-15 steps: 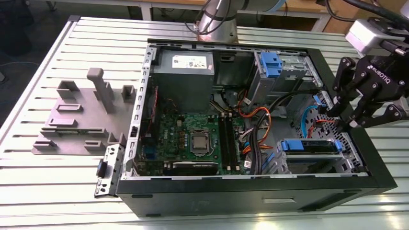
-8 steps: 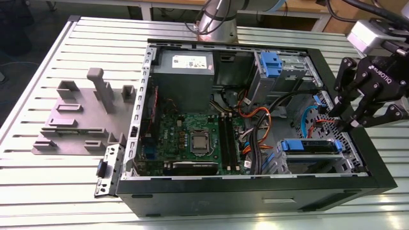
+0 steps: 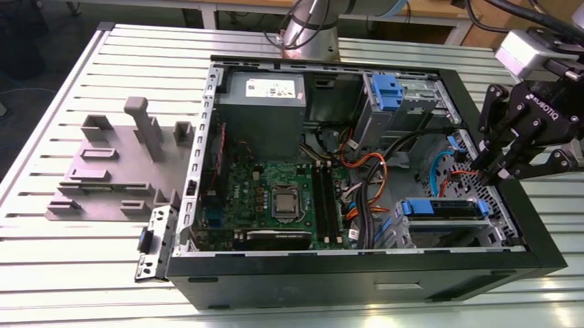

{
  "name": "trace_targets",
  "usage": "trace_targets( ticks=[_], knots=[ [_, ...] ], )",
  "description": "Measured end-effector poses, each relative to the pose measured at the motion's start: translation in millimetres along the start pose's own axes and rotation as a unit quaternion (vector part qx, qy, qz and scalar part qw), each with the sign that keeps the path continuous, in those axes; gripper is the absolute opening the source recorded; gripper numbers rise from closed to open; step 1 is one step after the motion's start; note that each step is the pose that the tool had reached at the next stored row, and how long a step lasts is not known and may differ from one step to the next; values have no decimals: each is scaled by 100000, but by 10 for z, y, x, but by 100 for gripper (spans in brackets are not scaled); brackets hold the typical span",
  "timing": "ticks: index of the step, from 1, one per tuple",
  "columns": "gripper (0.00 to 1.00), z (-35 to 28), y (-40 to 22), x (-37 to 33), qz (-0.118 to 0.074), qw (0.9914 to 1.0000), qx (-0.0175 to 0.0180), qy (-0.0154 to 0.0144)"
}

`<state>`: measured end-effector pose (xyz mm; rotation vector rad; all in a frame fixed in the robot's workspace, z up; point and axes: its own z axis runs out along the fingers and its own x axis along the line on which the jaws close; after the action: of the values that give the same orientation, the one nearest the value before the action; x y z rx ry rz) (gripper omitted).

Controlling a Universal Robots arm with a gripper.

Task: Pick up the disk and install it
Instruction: 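Insert the first disk wire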

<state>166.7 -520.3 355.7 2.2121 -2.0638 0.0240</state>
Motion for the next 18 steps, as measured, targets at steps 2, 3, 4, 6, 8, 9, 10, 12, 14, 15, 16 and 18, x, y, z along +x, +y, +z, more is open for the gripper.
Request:
trace_targets(
  ticks=[2, 3, 4, 6, 8, 9, 10, 12, 14, 15, 16, 18],
  knots=[
    [33, 0, 0, 0, -1, 100000, 0, 1],
    [33, 0, 0, 0, -3, 100000, 1, 3],
    [33, 0, 0, 0, -1, 100000, 0, 1],
    [33, 0, 0, 0, -3, 100000, -1, 4],
    [33, 0, 0, 0, 1, 100000, 0, 2],
    [33, 0, 0, 0, -3, 100000, -1, 2],
    [33, 1, 0, 0, -1, 100000, 1, 1],
    [33, 2, 0, 0, 3, 100000, -3, 44],
    [33, 2, -1, 0, -32, 100000, -15, 225],
    [33, 1, -1, 0, -145, 99999, -15, 327],
    [33, 1, -2, 0, -310, 99999, -10, 441],
    [33, 1, -3, 0, -604, 99996, 1, 729]
  ],
)
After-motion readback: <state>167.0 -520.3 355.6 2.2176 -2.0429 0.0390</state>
